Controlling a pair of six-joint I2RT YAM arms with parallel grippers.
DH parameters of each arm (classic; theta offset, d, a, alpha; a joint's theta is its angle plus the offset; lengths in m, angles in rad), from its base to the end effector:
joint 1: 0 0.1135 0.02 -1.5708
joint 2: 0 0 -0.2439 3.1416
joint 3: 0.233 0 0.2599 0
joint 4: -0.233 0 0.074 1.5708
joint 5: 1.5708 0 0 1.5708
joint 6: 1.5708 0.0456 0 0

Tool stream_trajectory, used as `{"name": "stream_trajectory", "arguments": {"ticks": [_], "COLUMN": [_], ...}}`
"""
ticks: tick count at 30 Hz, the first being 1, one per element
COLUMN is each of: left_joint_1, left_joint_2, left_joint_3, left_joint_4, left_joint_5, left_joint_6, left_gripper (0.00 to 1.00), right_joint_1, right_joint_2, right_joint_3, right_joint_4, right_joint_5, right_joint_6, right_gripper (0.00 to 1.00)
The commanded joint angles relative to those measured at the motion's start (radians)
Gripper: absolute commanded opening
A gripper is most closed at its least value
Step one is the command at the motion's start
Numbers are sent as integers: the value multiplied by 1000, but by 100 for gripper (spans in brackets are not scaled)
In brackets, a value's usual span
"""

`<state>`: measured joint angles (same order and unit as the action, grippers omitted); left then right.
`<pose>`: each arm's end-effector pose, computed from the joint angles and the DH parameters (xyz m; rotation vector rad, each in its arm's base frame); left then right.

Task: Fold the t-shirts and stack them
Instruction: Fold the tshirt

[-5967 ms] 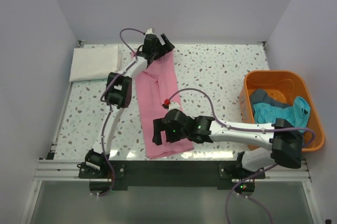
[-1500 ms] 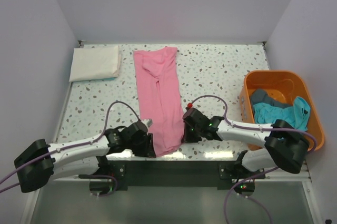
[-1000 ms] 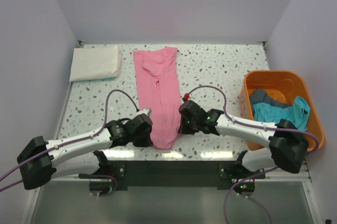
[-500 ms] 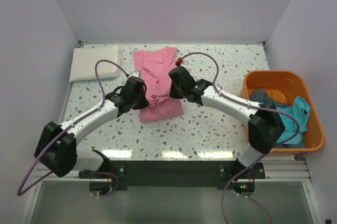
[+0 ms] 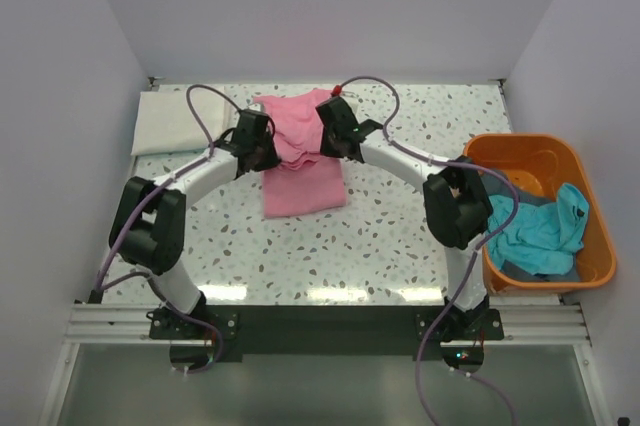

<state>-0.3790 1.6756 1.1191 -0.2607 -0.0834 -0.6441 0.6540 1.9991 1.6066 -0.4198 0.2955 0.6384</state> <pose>0.3486 -0.1347 0.1863 -0.3592 2.3922 -0.3805 0.3722 0.2686 0.2087 0.1212 2.3531 0.2850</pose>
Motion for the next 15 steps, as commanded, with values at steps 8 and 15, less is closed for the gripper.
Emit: {"name": "stream_trajectory", "arguments": {"ticks": [8, 15], "left_joint_1": [66, 66], "left_joint_2": [125, -23], "left_joint_3": [127, 7], "left_joint_4": [44, 100], "left_joint_5": [7, 53], "left_joint_6": [34, 18], "left_gripper": [54, 100], "right_joint_1": [-68, -71], "right_joint_2": [153, 21], "right_joint_3": [193, 86], "right_joint_4": [-23, -39], "right_joint_5": [-114, -105], "right_joint_6": [-71, -77], "right_gripper": [49, 99]}}
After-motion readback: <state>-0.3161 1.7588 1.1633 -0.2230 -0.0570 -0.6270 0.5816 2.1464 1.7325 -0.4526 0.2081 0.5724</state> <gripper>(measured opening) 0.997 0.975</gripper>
